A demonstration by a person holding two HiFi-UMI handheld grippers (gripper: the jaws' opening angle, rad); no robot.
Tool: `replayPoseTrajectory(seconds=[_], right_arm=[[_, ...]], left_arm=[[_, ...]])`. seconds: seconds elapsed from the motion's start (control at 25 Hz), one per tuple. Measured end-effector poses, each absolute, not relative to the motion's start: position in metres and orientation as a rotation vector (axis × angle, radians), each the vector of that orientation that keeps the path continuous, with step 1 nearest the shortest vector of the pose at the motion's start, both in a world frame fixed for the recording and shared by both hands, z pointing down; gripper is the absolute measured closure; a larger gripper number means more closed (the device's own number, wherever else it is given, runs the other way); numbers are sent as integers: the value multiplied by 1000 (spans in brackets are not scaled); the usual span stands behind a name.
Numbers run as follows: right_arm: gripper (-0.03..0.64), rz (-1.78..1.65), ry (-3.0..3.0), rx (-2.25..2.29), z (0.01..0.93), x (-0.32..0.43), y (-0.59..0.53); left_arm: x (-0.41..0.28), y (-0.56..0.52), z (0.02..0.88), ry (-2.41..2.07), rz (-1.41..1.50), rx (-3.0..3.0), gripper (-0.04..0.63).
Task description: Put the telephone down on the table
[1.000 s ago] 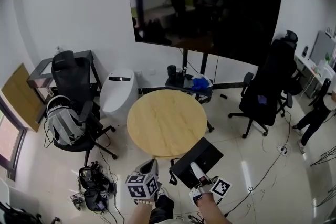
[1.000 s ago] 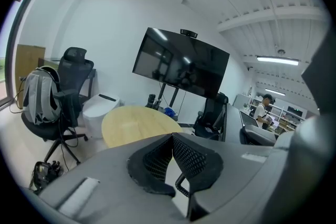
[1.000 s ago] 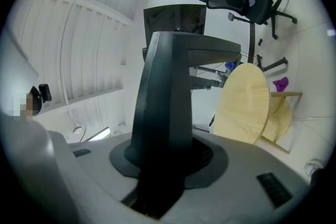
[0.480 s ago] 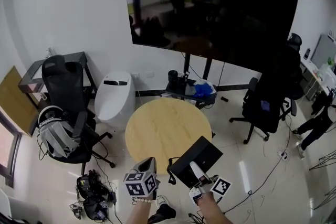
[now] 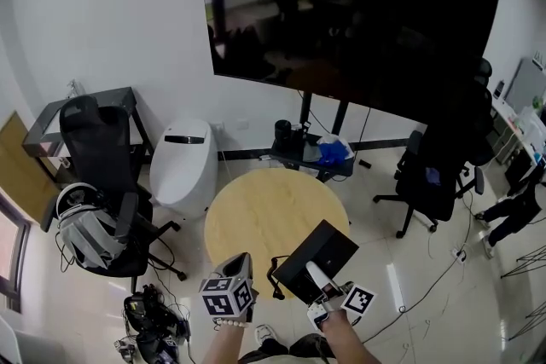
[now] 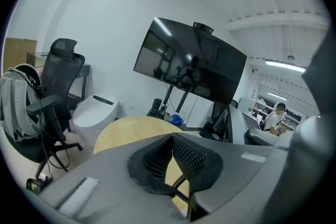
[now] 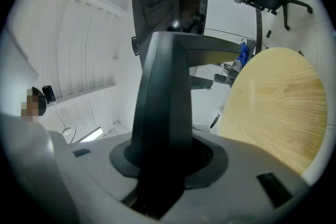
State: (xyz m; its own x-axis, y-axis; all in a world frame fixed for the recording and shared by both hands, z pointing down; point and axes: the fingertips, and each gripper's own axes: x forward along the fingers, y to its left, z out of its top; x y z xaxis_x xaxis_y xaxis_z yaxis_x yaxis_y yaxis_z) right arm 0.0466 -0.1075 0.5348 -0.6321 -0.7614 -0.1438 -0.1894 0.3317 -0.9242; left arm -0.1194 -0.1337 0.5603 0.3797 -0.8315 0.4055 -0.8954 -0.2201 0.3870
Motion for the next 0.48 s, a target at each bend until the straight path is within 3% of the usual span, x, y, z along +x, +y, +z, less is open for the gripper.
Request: replayPoseTrajectory(seconds=[0.48], right_arm=[[449,-1404,2123,-674,550,16,-143]], left_arm=[[-136,-161,574,-1538,141,1993,604]])
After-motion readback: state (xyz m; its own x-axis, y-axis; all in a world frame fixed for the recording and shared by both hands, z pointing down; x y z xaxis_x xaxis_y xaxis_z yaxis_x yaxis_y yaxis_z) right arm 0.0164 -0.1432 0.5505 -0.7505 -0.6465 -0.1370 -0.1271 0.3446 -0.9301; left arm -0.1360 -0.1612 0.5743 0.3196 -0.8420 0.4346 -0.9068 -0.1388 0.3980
